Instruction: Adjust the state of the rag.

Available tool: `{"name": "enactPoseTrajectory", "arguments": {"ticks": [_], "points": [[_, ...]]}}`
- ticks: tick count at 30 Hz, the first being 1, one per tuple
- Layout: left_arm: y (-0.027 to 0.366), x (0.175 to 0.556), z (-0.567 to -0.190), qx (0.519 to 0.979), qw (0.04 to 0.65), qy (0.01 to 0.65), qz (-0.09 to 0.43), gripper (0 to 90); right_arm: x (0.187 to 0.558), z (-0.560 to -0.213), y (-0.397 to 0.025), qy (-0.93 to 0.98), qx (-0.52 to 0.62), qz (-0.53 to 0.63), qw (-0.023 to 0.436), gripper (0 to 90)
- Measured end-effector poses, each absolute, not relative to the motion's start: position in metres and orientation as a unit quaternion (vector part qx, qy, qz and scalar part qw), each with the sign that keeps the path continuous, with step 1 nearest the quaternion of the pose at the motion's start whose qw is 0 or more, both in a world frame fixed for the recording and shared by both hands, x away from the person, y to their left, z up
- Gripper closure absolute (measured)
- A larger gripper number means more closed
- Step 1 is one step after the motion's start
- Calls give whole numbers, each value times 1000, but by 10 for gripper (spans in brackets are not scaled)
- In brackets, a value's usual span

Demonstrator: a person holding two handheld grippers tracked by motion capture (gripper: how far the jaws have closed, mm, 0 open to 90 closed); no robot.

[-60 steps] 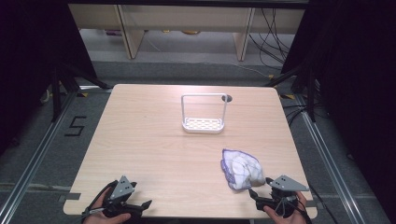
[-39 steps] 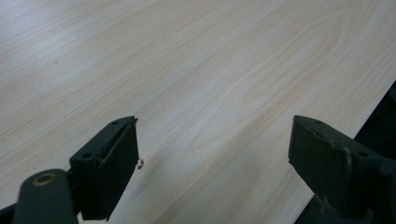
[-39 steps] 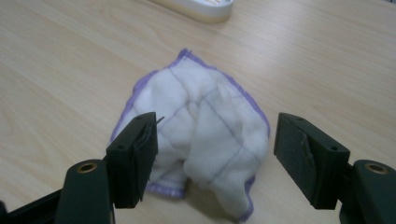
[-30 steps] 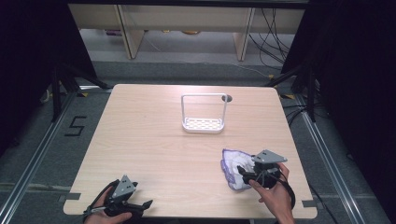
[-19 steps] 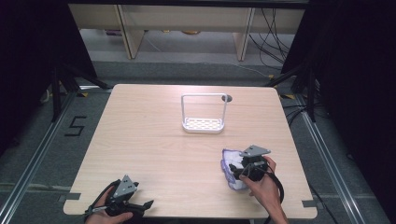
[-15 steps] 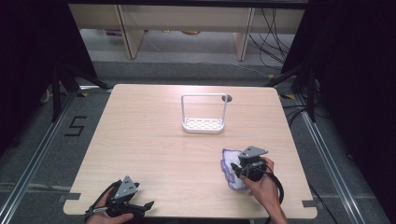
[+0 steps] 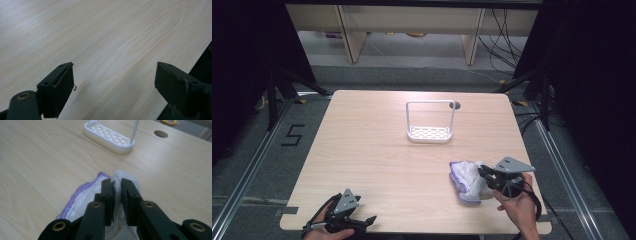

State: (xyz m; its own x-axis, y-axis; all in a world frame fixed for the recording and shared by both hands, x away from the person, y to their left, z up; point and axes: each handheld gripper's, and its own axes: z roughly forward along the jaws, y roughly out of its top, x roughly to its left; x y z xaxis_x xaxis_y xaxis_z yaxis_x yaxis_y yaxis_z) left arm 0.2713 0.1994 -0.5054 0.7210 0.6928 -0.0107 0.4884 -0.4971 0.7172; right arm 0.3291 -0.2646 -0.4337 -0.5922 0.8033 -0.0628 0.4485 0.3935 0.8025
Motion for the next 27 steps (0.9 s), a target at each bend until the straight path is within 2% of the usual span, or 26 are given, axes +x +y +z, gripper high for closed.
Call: {"name": "enactPoseTrajectory", "arguments": {"ticks": [2, 5, 6, 11, 13, 15, 17, 18, 20, 25, 27], "points": [[199, 271, -505, 852, 367, 347, 139, 155, 328, -442, -281, 787, 424, 398, 204, 808], [199, 271, -504, 857, 362, 340, 137, 155, 332, -461, -304, 780, 448, 390, 200, 811], [199, 270, -505, 855, 364, 345, 134, 155, 330, -465, -307, 770, 473, 386, 185, 814], [198, 271, -506, 853, 364, 349, 134, 155, 332, -476, -315, 785, 468, 354, 200, 821], [199, 272, -505, 856, 363, 342, 139, 155, 335, -476, -316, 793, 446, 350, 221, 817], [198, 271, -506, 853, 365, 346, 137, 155, 335, -475, -314, 797, 445, 346, 219, 807], [199, 271, -505, 854, 365, 345, 135, 155, 335, -469, -309, 802, 443, 325, 235, 734], [200, 272, -505, 859, 358, 339, 135, 155, 335, -469, -309, 802, 443, 325, 235, 734], [198, 271, -506, 853, 365, 348, 134, 155, 335, -457, -304, 797, 445, 324, 249, 617], [198, 271, -506, 854, 363, 347, 135, 155, 332, -439, -293, 795, 436, 340, 248, 530], [198, 271, -506, 855, 364, 344, 135, 155, 329, -429, -276, 804, 418, 345, 246, 495]]}}
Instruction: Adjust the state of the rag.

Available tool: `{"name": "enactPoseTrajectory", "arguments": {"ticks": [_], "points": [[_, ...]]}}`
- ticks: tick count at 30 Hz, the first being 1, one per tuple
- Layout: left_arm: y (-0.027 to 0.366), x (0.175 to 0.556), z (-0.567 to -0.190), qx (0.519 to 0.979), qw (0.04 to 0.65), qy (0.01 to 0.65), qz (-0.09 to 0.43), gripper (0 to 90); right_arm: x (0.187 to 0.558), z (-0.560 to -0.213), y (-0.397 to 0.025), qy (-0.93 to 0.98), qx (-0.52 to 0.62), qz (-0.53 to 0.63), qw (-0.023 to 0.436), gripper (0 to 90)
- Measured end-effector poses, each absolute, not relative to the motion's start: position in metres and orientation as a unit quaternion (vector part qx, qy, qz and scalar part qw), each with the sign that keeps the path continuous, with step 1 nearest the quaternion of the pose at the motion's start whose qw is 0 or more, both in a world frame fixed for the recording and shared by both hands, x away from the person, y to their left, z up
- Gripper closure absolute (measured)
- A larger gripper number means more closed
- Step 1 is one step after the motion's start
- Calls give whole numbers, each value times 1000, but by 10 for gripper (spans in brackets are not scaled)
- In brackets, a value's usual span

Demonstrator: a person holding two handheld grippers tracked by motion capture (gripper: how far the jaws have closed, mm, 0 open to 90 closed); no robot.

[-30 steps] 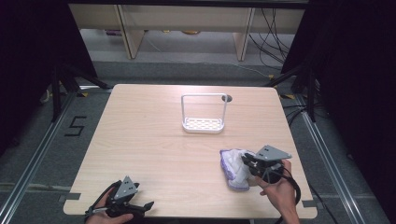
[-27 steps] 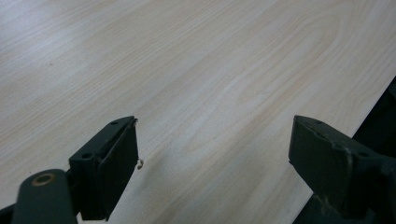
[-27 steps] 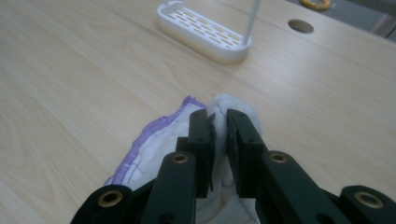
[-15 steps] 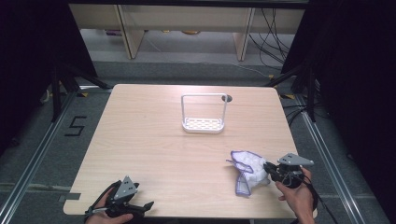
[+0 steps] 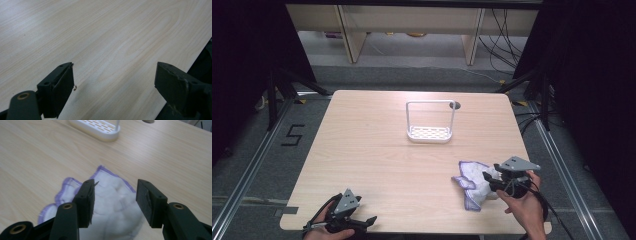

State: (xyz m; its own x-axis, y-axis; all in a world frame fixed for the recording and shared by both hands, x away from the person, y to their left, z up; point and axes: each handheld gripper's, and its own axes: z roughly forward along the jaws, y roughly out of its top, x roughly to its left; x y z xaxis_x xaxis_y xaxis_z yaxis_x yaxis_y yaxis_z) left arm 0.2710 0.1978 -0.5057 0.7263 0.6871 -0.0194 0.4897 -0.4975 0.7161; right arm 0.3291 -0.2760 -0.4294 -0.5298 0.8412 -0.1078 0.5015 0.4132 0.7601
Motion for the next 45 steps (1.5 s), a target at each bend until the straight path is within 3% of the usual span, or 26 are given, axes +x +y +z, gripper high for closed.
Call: {"name": "enactPoseTrajectory", "arguments": {"ticks": [13, 17, 20, 21, 23, 32, 37, 45], "points": [[196, 272, -503, 849, 376, 344, 139, 156, 348, -448, -229, 851, 400, 289, 179, 513], [188, 276, -496, 844, 396, 334, 138, 157, 358, -460, -224, 874, 380, 250, 168, 740], [181, 281, -494, 844, 405, 325, 133, 165, 359, -462, -225, 879, 372, 247, 167, 816], [168, 290, -492, 847, 412, 309, 130, 162, 358, -458, -227, 880, 367, 250, 170, 865], [154, 300, -491, 852, 414, 295, 128, 161, 355, -452, -227, 875, 371, 252, 183, 878], [82, 345, -495, 859, 442, 231, 114, 303, 349, -432, -235, 860, 368, 289, 205, 881], [20, 363, -499, 875, 442, 168, 106, 369, 351, -427, -244, 851, 371, 305, 212, 881], [-27, 383, -510, 875, 446, 141, 126, 441, 348, -421, -247, 847, 373, 317, 209, 881]]}}
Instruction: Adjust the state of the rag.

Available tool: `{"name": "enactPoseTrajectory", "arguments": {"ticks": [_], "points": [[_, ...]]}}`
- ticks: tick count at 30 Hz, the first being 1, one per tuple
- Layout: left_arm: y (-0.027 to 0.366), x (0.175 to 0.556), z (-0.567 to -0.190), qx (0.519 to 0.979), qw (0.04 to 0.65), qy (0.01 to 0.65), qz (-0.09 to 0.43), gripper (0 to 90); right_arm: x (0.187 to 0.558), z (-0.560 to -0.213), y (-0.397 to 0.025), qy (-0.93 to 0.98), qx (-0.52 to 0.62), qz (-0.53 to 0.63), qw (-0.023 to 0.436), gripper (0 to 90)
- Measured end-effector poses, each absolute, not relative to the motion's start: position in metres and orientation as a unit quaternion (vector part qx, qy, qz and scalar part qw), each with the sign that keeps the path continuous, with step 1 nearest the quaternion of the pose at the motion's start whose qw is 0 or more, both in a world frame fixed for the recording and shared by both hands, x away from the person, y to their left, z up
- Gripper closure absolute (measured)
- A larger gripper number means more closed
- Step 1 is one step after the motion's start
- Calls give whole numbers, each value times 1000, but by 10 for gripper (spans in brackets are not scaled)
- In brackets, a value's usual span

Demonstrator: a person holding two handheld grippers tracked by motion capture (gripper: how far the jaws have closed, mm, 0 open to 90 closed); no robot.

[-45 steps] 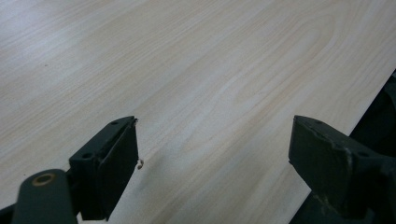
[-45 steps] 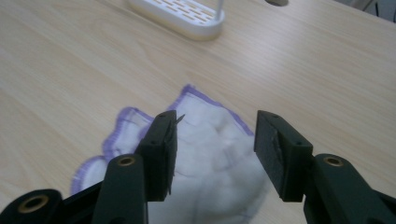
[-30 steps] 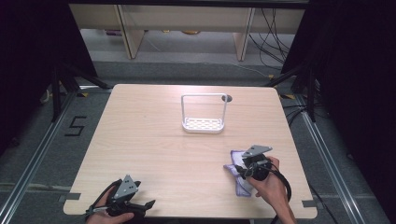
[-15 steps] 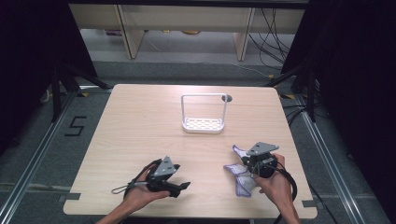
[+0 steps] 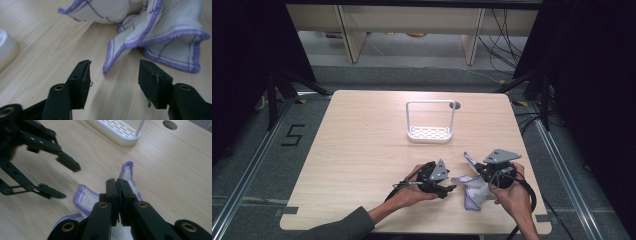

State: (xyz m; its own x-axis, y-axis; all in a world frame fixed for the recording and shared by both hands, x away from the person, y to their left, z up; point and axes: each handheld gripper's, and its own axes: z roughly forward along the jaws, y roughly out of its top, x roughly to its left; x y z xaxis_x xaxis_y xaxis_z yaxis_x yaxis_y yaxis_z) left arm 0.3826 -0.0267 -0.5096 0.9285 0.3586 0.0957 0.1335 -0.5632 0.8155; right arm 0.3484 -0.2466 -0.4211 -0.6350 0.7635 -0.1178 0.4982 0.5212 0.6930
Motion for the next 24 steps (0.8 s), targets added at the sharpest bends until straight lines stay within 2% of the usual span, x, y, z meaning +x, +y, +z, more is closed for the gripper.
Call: {"name": "enactPoseTrajectory", "arguments": {"ticks": [3, 7, 8, 9, 13, 14, 15, 16, 17, 18, 20, 22, 24], "points": [[-39, 386, -515, 876, 446, 129, 130, 473, 348, -419, -246, 843, 367, 325, 221, 882], [-45, 392, -515, 874, 459, 117, 109, 853, 347, -415, -246, 840, 364, 331, 227, 884], [-40, 391, -508, 876, 452, 107, 126, 870, 346, -412, -246, 838, 372, 333, 220, 886], [-40, 391, -508, 876, 452, 107, 126, 872, 347, -411, -248, 838, 361, 335, 235, 887], [-20, 391, -480, 864, 466, 132, 135, 877, 350, -403, -249, 834, 359, 343, 240, 888], [-3, 389, -457, 857, 477, 137, 139, 876, 353, -394, -246, 830, 355, 353, 246, 889], [-3, 389, -457, 857, 477, 137, 139, 876, 354, -389, -244, 829, 354, 356, 247, 889], [13, 388, -436, 852, 481, 139, 151, 876, 356, -383, -241, 827, 349, 362, 252, 889], [13, 388, -436, 852, 481, 139, 151, 876, 356, -383, -241, 827, 349, 362, 252, 889], [24, 386, -423, 851, 482, 139, 155, 877, 361, -368, -232, 820, 337, 384, 259, 890], [41, 383, -403, 848, 484, 141, 166, 876, 362, -363, -229, 820, 331, 390, 258, 890], [64, 378, -376, 840, 490, 137, 188, 877, 367, -344, -213, 817, 312, 411, 259, 891], [72, 375, -364, 836, 493, 136, 200, 876, 368, -340, -208, 815, 312, 415, 258, 892]]}}
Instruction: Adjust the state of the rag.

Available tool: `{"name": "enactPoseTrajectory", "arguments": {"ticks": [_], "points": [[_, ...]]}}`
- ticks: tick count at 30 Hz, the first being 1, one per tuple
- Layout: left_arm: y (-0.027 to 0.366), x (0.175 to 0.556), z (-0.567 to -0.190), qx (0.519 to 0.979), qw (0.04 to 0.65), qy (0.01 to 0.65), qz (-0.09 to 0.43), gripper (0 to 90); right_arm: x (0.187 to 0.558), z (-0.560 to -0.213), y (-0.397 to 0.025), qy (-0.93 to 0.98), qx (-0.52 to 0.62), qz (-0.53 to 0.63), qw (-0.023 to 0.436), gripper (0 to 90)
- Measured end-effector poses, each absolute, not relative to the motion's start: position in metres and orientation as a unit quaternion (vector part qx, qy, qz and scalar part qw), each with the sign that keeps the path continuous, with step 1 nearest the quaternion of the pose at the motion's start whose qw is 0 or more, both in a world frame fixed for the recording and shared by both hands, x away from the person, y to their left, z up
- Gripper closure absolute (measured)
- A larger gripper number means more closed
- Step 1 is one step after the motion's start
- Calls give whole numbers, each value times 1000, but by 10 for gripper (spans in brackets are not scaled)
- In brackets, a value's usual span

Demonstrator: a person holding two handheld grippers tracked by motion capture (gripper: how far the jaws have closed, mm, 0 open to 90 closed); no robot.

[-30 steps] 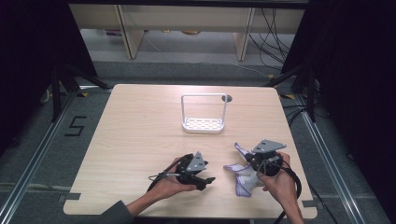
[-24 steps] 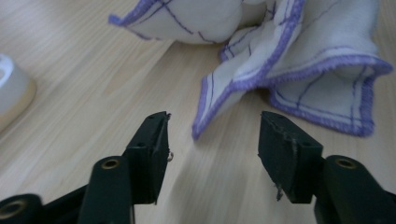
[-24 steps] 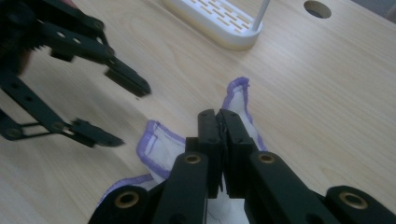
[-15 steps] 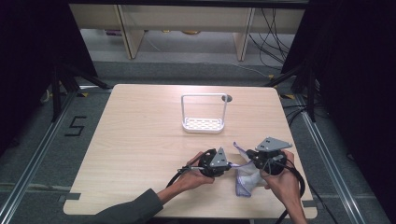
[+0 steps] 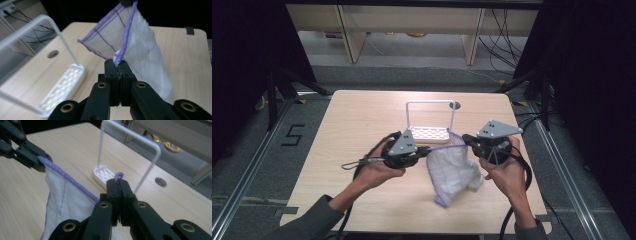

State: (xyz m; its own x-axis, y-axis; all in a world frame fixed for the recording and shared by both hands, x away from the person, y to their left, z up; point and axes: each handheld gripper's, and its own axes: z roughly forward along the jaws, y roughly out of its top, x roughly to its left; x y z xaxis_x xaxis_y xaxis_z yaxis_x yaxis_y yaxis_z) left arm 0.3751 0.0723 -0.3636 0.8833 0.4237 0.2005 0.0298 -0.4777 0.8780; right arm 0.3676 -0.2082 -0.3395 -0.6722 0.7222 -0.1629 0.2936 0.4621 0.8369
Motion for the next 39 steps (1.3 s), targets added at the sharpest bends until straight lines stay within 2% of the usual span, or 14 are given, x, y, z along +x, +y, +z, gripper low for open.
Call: {"name": "enactPoseTrajectory", "arguments": {"ticks": [2, 6, 9, 12, 14, 16, 21, 25, 27, 28, 30, 33, 34, 39], "points": [[87, 370, -342, 828, 496, 137, 223, 877, 371, -322, -194, 814, 294, 431, 254, 892], [98, 352, -336, 832, 492, 125, 226, 875, 369, -314, -182, 811, 275, 442, 267, 893], [100, 335, -357, 846, 480, 119, 199, 873, 357, -332, -179, 822, 265, 437, 250, 893], [100, 315, -410, 867, 462, 127, 135, 869, 340, -377, -181, 843, 272, 414, 208, 893], [98, 310, -427, 873, 454, 132, 118, 870, 337, -387, -181, 846, 278, 410, 197, 893], [96, 304, -449, 876, 451, 126, 113, 870, 320, -421, -181, 865, 288, 373, 174, 893], [91, 297, -472, 891, 429, 116, 89, 866, 302, -442, -183, 879, 291, 348, 149, 893], [88, 291, -489, 899, 417, 116, 69, 808, 290, -455, -186, 886, 293, 330, 144, 890], [89, 288, -491, 901, 414, 118, 61, 716, 287, -459, -189, 890, 293, 324, 133, 876], [92, 286, -491, 899, 417, 120, 54, 716, 288, -460, -190, 888, 292, 328, 138, 857], [100, 285, -485, 886, 438, 139, 58, 558, 289, -453, -195, 878, 307, 341, 136, 708], [110, 288, -477, 877, 452, 155, 57, 483, 293, -444, -196, 864, 317, 360, 154, 624], [119, 294, -470, 867, 461, 173, 74, 443, 298, -433, -196, 859, 314, 366, 173, 551], [141, 320, -460, 838, 474, 248, 108, 400, 317, -418, -186, 850, 310, 387, 180, 490]]}}
